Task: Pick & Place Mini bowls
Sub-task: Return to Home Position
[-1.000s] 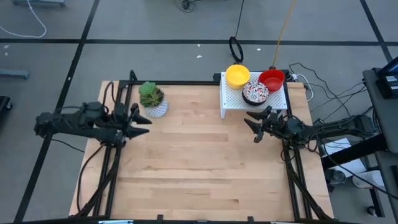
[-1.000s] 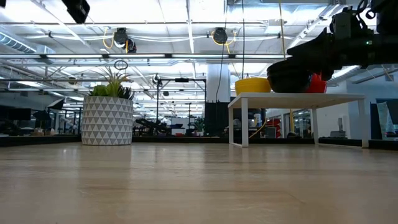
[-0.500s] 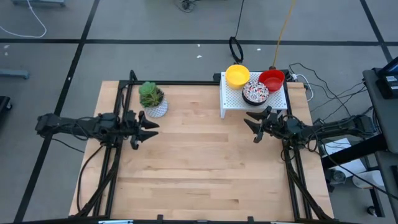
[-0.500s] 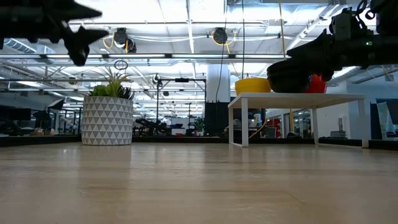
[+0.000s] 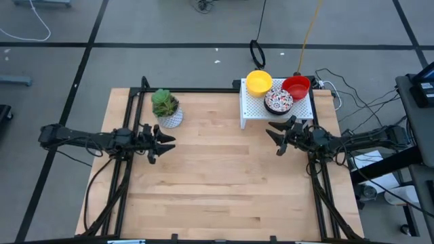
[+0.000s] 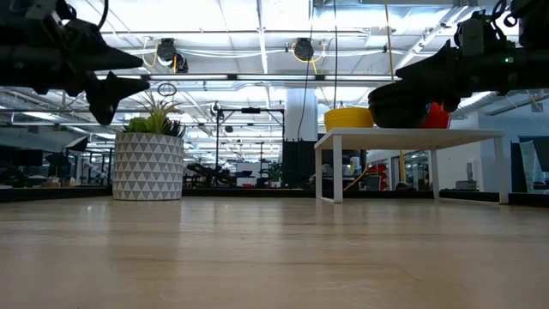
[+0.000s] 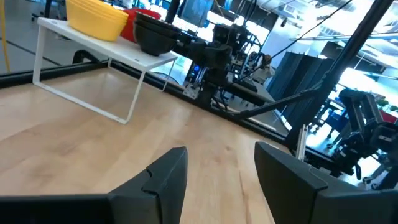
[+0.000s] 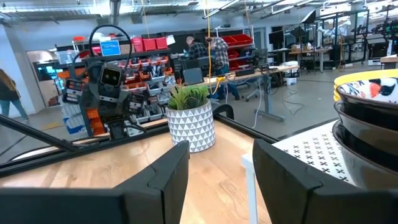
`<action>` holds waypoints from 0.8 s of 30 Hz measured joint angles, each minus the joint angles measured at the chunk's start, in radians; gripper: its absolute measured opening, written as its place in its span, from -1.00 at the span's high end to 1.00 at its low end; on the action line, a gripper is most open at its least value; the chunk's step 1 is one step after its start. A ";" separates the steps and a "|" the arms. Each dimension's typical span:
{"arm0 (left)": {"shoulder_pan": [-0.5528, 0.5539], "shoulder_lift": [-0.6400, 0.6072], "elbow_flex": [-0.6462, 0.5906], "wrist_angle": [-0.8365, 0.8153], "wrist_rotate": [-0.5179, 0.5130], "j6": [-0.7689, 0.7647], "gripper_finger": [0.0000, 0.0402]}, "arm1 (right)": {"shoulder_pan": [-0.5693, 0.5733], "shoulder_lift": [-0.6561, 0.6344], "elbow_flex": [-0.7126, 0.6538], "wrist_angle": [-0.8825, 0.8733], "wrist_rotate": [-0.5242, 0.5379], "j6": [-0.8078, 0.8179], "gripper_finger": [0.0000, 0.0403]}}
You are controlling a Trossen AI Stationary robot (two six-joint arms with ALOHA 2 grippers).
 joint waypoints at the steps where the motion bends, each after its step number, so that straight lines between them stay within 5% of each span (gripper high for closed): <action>1: 0.000 0.000 0.000 0.000 0.000 0.000 0.06 | 0.000 0.000 0.000 0.000 0.000 0.000 0.18; 9: 0.000 0.000 0.000 -0.017 0.001 0.133 0.06 | 0.000 0.000 0.000 0.000 0.000 0.000 0.18; 24: 0.000 0.000 0.001 -0.017 0.002 0.127 0.06 | 0.000 -0.045 0.000 -0.002 0.000 0.000 0.18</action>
